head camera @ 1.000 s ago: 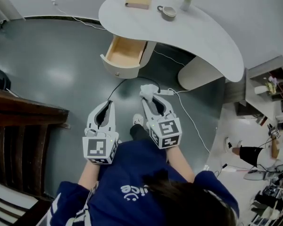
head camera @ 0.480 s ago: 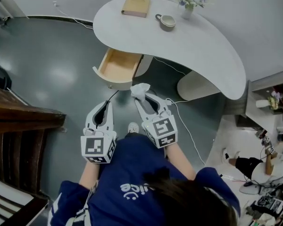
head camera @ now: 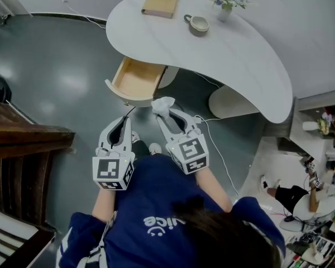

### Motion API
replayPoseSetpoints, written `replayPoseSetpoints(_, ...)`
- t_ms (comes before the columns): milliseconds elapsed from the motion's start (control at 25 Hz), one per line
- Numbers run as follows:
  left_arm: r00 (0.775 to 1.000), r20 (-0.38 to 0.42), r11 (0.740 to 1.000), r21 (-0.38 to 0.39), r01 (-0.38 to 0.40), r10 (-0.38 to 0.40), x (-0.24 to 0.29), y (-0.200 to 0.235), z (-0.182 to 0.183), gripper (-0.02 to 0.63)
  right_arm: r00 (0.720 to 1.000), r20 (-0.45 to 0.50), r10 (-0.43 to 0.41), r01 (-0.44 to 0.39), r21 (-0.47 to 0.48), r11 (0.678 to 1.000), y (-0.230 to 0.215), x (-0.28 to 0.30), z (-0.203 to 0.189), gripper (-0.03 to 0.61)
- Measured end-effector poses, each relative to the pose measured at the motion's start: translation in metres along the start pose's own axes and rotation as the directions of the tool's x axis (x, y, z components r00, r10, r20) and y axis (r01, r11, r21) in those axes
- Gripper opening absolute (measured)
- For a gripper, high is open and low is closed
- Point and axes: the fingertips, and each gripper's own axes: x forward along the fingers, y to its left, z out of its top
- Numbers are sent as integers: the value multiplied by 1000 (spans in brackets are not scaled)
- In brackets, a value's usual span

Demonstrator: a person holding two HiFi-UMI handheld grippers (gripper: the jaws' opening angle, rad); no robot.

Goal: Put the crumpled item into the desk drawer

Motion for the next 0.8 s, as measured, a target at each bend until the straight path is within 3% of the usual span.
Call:
replayPoseSetpoints(280,999,-29,1000,-16,-16,15,23,20,-11,12,999,-23,-31,30,-30,999,-16,17,-2,120)
replayPoseSetpoints(800,996,-58,998,11,66,-65,106,77,10,12,992,-63,-106,106,-6,994,-55,85,30,121)
